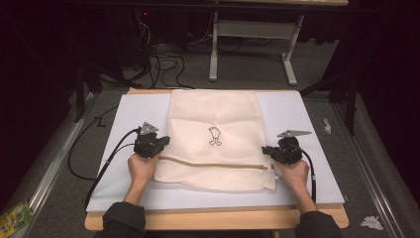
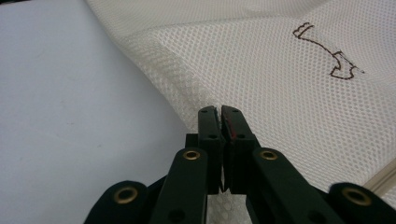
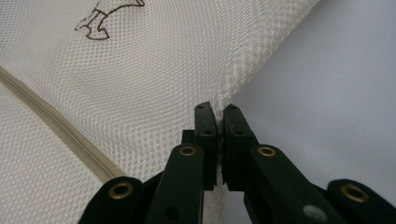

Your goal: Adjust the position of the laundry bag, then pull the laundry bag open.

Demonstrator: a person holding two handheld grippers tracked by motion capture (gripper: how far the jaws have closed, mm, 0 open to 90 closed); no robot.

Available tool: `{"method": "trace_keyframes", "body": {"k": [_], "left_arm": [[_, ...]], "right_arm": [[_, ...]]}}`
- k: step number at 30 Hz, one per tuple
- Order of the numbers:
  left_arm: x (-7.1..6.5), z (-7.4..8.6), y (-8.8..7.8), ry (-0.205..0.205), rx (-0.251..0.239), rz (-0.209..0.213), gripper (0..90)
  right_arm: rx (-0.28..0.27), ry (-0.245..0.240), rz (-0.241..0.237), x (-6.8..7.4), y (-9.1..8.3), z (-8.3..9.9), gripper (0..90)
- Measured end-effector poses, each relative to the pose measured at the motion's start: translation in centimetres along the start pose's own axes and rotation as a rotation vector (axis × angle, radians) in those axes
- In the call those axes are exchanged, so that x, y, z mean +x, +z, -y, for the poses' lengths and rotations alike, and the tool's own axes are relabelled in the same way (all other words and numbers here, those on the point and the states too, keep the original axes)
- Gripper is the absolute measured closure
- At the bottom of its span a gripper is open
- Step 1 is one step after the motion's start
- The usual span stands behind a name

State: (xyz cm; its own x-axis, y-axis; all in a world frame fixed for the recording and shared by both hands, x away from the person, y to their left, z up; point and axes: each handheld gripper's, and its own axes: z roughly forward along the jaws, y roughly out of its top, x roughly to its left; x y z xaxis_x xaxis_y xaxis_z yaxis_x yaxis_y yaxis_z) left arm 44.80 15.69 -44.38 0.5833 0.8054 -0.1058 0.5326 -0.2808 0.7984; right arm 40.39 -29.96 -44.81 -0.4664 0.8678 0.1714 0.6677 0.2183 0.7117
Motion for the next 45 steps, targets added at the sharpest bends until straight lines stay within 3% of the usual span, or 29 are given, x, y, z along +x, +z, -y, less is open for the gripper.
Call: {"method": "trace_keyframes", "body": {"k": [8, 16, 26, 30, 34, 39, 40, 45], "left_arm": [[-1.1, -0.1, 1.0, -0.010, -0.012, 0.026, 87.4], [-1.6, 0.2, 1.8, 0.001, 0.006, 0.017, 87.1], [-1.7, 0.3, 2.0, 0.001, 0.021, 0.011, 86.1], [-1.7, 0.4, 2.2, 0.007, 0.018, 0.005, 83.9], [-1.7, 0.5, 2.2, 0.009, 0.023, 0.010, 75.1], [-1.9, 0.5, 1.9, 0.021, 0.002, -0.004, 66.3], [-1.9, 0.6, 1.8, 0.021, -0.004, -0.006, 62.1], [-2.1, 0.8, 1.2, 0.028, -0.022, -0.003, 58.1]], "right_arm": [[-0.006, 0.021, 0.025, -1.2, -1.1, 0.6, 87.7], [-0.004, 0.042, 0.040, -2.0, -1.4, 1.2, 87.6], [0.010, 0.046, 0.055, -2.0, -0.9, 1.3, 86.5], [0.015, 0.035, 0.062, -2.0, -0.7, 1.3, 85.3], [0.016, 0.041, 0.069, -2.0, -0.7, 1.3, 82.7], [0.005, 0.058, 0.073, -2.1, -0.6, 1.5, 72.4], [-0.001, 0.065, 0.075, -2.1, -0.5, 1.5, 66.3], [-0.027, 0.078, 0.084, -2.0, -1.0, 1.6, 58.2]]}}
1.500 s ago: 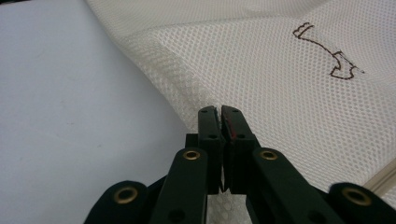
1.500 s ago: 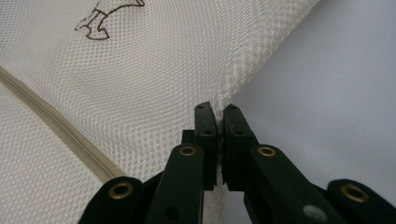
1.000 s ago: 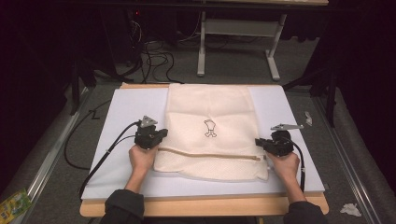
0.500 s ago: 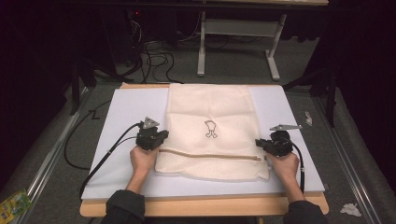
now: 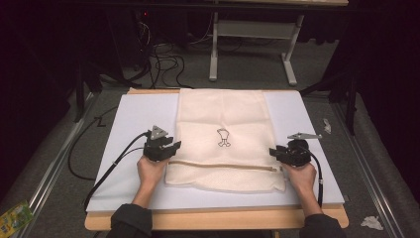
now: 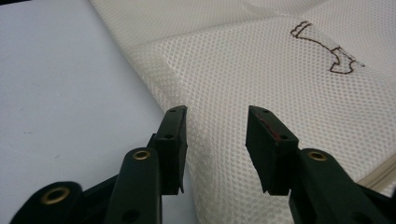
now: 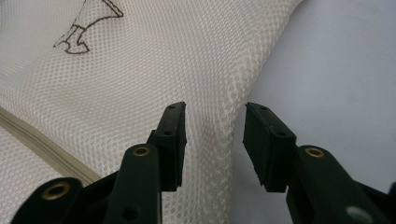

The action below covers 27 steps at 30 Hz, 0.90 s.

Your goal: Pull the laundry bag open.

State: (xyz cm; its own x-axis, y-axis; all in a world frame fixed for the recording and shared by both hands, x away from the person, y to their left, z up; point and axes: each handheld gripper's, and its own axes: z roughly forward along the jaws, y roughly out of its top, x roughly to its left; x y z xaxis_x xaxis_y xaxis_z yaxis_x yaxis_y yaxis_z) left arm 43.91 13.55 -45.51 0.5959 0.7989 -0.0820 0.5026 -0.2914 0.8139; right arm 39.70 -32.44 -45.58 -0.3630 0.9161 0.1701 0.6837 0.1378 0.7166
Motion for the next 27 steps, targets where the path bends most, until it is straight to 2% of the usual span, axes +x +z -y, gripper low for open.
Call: {"method": "trace_keyframes", "body": {"k": [3, 8, 12, 15, 20, 27], "left_arm": [[-0.2, 0.0, -0.4, 0.002, -0.001, 0.001, 53.1], [-1.2, 0.3, -1.1, 0.006, -0.031, 0.028, 51.3], [-2.1, 0.9, -1.2, 0.028, -0.023, 0.053, 49.5], [-2.8, 1.4, -1.2, 0.051, -0.020, 0.052, 49.4], [-3.6, 2.1, -0.7, 0.060, -0.009, 0.052, 48.4], [-4.2, 2.8, 0.3, 0.051, 0.013, 0.060, 47.5]], "right_arm": [[-0.014, 0.004, 0.007, 0.1, -0.4, 0.1, 55.9], [-0.027, 0.016, 0.009, 0.2, -0.9, 0.4, 55.7], [-0.019, 0.014, 0.002, 0.4, -1.5, 0.8, 54.8], [-0.013, 0.025, 0.005, 0.5, -1.7, 1.0, 54.7], [-0.001, 0.053, 0.002, 0.5, -1.6, 1.7, 50.5], [0.032, 0.061, -0.011, 0.6, -1.1, 2.0, 45.6]]}}
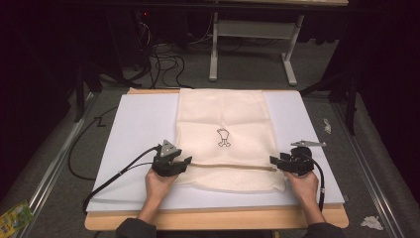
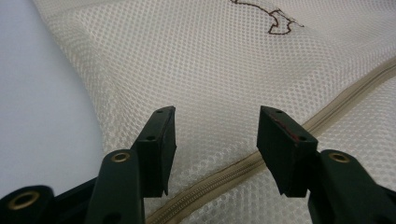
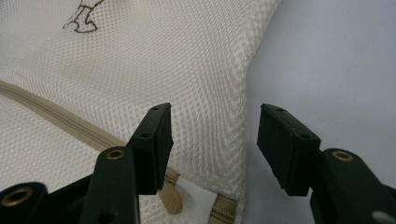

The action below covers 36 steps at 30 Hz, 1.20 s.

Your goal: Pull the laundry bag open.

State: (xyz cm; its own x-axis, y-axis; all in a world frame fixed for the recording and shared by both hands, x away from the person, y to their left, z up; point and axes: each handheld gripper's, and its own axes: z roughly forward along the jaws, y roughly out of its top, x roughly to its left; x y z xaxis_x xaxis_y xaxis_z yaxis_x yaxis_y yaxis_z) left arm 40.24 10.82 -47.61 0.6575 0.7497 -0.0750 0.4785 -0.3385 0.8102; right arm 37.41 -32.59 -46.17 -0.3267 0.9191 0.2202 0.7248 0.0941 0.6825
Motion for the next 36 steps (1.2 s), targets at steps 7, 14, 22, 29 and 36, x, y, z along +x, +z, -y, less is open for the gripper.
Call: {"method": "trace_keyframes", "body": {"k": [7, 14, 22, 29, 36], "left_arm": [[-0.2, 0.4, 0.6, 0.006, 0.019, -0.011, 47.2], [-0.1, 0.4, 0.8, 0.001, 0.030, -0.012, 47.0], [-0.1, 0.4, 1.0, 0.002, 0.041, -0.020, 47.4], [-0.1, 0.3, 1.1, -0.002, 0.052, -0.025, 47.7], [-0.1, 0.3, 1.1, -0.002, 0.055, -0.023, 47.8]], "right_arm": [[0.025, 0.016, -0.009, -0.1, 0.3, 0.3, 43.8], [0.059, 0.016, -0.014, 0.2, 0.8, 0.1, 42.3], [0.064, -0.005, -0.051, 1.3, 2.0, -0.6, 47.7], [0.093, -0.094, -0.010, 1.6, 2.1, -0.7, 73.9], [0.114, -0.174, 0.022, 2.1, 2.3, -1.0, 86.6]]}}
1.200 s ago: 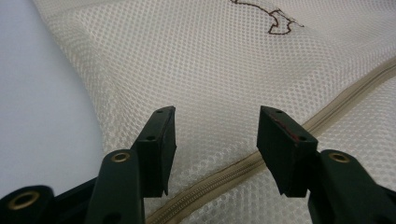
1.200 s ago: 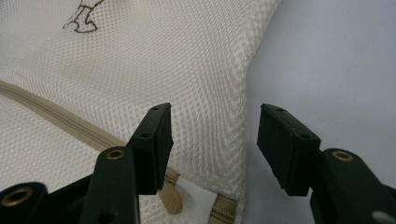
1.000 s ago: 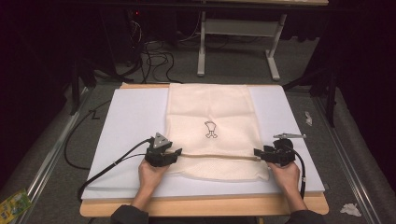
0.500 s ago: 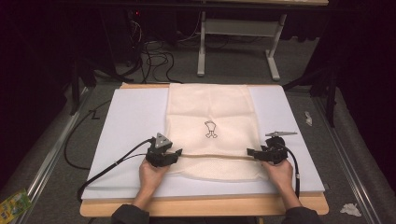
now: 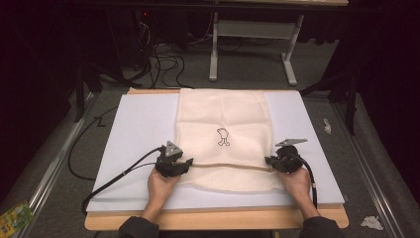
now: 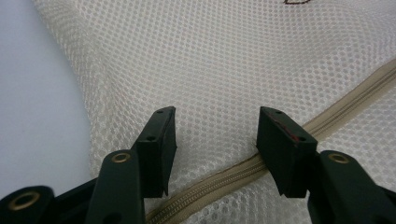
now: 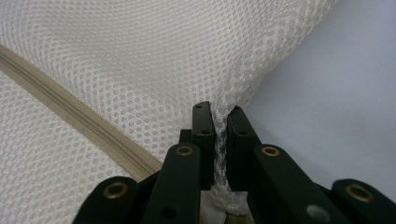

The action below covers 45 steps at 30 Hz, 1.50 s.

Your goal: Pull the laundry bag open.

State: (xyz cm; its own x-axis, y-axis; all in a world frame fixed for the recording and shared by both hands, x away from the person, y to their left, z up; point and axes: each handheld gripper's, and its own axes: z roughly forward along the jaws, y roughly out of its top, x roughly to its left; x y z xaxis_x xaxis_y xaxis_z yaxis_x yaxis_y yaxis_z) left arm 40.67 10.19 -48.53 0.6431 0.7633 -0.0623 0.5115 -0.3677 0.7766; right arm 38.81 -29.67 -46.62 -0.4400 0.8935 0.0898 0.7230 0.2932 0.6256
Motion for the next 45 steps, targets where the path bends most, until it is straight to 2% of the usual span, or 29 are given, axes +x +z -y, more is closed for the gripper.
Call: {"method": "trace_keyframes", "body": {"k": [6, 12, 16, 17, 19, 32, 33, 35, 36, 38, 39, 41, 43, 45], "left_arm": [[0.0, 0.0, -0.1, 0.001, -0.008, 0.007, 47.6], [0.1, 0.0, -0.1, -0.001, -0.007, 0.009, 47.6], [0.1, 0.0, -0.1, -0.003, -0.003, 0.012, 47.8], [0.1, 0.0, -0.1, -0.003, -0.003, 0.015, 47.8], [0.1, 0.0, -0.1, -0.003, -0.003, 0.014, 47.8], [0.2, -0.1, 0.0, -0.007, -0.001, 0.031, 48.8], [0.3, -0.1, -0.1, -0.012, -0.003, 0.047, 49.1], [0.3, -0.2, -0.1, -0.021, -0.007, 0.056, 49.0], [0.4, -0.4, -0.2, -0.030, -0.014, 0.068, 49.2], [0.6, -0.8, -0.5, -0.047, -0.032, 0.079, 49.2], [0.6, -1.2, -1.0, -0.064, -0.057, 0.089, 49.3], [0.6, -1.4, -1.2, -0.065, -0.064, 0.095, 49.5], [-0.2, -2.0, -1.4, -0.023, -0.062, 0.095, 49.9], [-0.4, -2.2, -1.4, -0.025, -0.066, 0.106, 49.9]], "right_arm": [[-0.024, 0.001, -0.030, -0.6, -0.9, -0.3, 87.8], [-0.059, -0.027, -0.047, -0.5, -2.4, -1.2, 87.8], [-0.074, -0.010, -0.063, -0.6, -2.7, -1.6, 87.7], [-0.097, -0.004, -0.074, -0.6, -3.2, -1.8, 87.7], [-0.107, -0.015, -0.076, -0.4, -3.4, -2.1, 87.7], [-0.106, -0.060, -0.098, 1.0, -3.8, -3.5, 87.7], [-0.084, -0.076, -0.090, 1.2, -3.4, -3.5, 87.7], [-0.085, -0.079, -0.092, 1.2, -3.4, -3.5, 87.7], [-0.116, -0.053, -0.106, 0.9, -3.8, -3.6, 87.7], [-0.120, -0.043, -0.111, 0.7, -3.9, -3.6, 87.7], [-0.113, -0.053, -0.105, 0.7, -3.7, -3.5, 87.7], [-0.116, -0.051, -0.105, 0.7, -3.7, -3.4, 87.8], [-0.131, -0.045, -0.117, 0.8, -3.8, -3.5, 87.7], [-0.121, -0.064, -0.111, 1.0, -3.6, -3.7, 87.8]]}}
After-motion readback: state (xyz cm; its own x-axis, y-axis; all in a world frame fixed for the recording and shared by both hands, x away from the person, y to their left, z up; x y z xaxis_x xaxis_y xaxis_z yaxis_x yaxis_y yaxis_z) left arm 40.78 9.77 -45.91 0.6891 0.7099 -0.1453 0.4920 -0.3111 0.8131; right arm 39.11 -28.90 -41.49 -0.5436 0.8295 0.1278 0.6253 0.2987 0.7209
